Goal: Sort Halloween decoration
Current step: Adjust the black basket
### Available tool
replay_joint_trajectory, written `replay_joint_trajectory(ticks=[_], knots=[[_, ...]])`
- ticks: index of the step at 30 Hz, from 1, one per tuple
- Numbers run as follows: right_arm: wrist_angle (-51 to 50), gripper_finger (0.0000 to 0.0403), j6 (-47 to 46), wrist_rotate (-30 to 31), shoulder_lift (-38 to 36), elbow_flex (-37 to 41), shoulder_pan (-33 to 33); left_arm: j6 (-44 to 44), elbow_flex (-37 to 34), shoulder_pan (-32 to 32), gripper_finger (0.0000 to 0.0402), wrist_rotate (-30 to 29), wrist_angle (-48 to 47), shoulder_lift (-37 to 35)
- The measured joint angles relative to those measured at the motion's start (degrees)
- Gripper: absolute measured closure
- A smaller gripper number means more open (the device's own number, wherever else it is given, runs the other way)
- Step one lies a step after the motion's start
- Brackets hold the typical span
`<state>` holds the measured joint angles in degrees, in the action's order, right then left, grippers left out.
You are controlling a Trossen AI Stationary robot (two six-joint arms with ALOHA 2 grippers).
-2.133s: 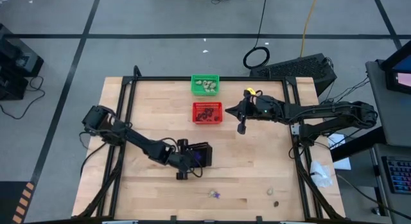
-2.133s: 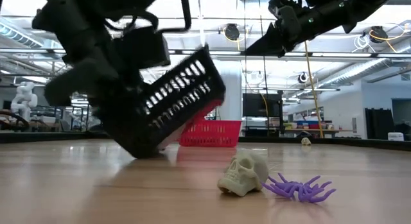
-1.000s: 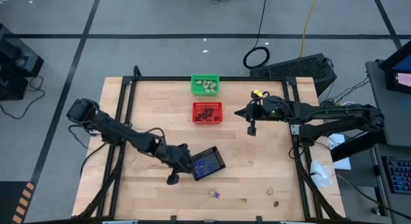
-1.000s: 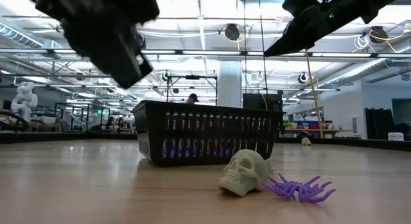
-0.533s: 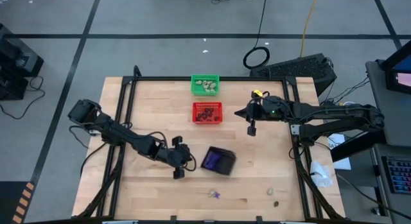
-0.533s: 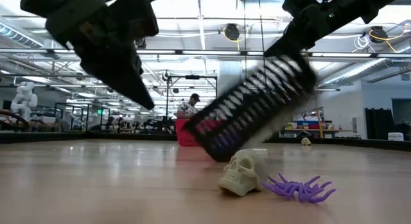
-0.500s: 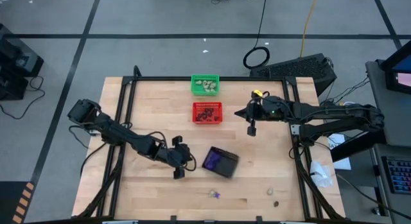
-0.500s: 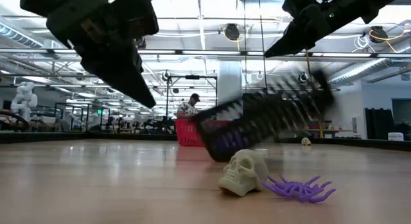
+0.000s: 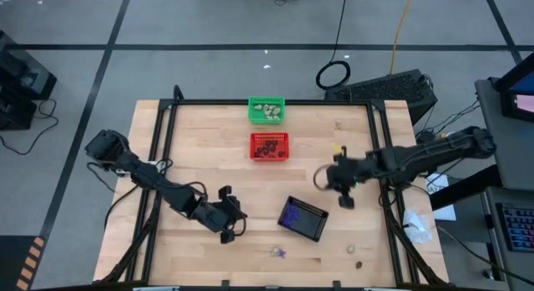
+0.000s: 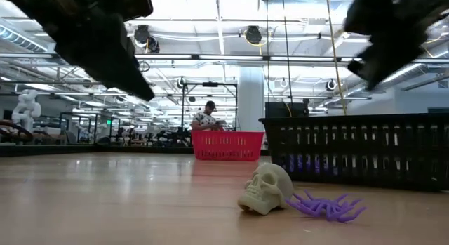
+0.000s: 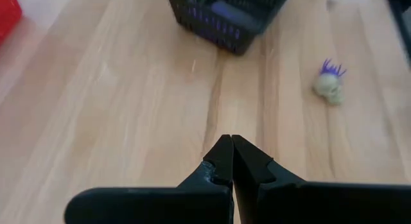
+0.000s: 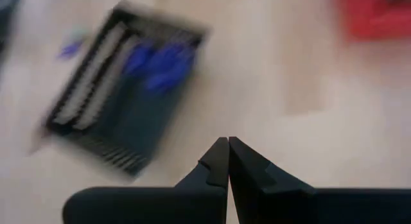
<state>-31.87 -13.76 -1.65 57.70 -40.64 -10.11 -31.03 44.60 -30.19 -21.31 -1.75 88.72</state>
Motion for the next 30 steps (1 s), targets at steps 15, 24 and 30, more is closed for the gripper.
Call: replay_joint_trajectory(ticks=[15, 24, 30], knots=[[7.0, 0.0403, -19.9, -2.7, 16.1, 0.0, -25.1, 6.2, 0.0, 4.4, 0.0401, 9.2, 11.1, 7.5], [14.9, 0.0403, -18.1, 2.7, 24.2, 0.0, -23.0, 7.4, 0.0, 4.5, 0.0402, 11.6, 11.9, 7.5], [17.8, 0.0403, -16.8, 6.6, 24.2, 0.0, -18.9, 7.5, 0.0, 4.2, 0.0402, 11.7, 13.8, 7.5]])
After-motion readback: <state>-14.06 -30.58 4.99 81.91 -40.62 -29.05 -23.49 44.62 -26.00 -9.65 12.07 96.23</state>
